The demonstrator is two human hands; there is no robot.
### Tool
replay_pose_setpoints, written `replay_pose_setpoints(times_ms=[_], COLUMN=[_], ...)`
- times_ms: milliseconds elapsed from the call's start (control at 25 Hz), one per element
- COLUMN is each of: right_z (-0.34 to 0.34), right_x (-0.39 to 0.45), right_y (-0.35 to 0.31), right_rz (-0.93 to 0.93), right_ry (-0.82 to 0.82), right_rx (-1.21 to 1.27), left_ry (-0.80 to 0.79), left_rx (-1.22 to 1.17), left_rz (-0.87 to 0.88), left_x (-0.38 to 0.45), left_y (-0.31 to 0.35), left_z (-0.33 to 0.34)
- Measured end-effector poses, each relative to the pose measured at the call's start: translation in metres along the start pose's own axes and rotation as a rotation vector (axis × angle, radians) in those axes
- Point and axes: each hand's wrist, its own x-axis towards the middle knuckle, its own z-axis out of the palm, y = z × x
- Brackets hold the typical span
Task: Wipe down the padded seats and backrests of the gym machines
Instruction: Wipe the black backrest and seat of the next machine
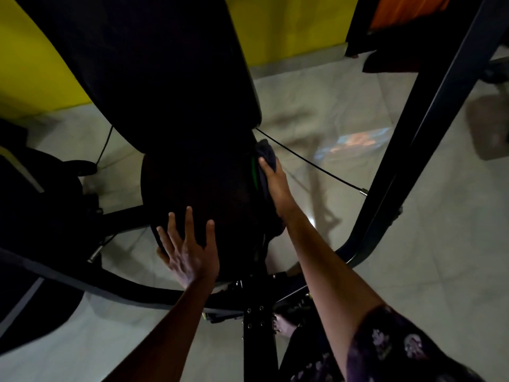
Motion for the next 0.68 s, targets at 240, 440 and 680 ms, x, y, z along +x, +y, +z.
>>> replay_pose_setpoints(times_ms=[240, 440, 680], right_z=[-0.018, -0.019, -0.002], right_x=[-0.078, -0.027, 0.079], right_y=[0.029, 0.006, -0.028], right_rz=[0.099, 0.075, 0.119], right_ry=[-0.022, -0.018, -0.141], right_rx=[0.06, -0.013, 0.024], left_ry=[-0.07, -0.122, -0.084], left_rx=[0.045, 0.151, 0.125], left_rz=[0.017, 0.262, 0.257], left_x=[0.02, 0.023, 0.024], left_y=[0.015, 0.025, 0.024], left_z=[-0.005, 0.001, 0.005])
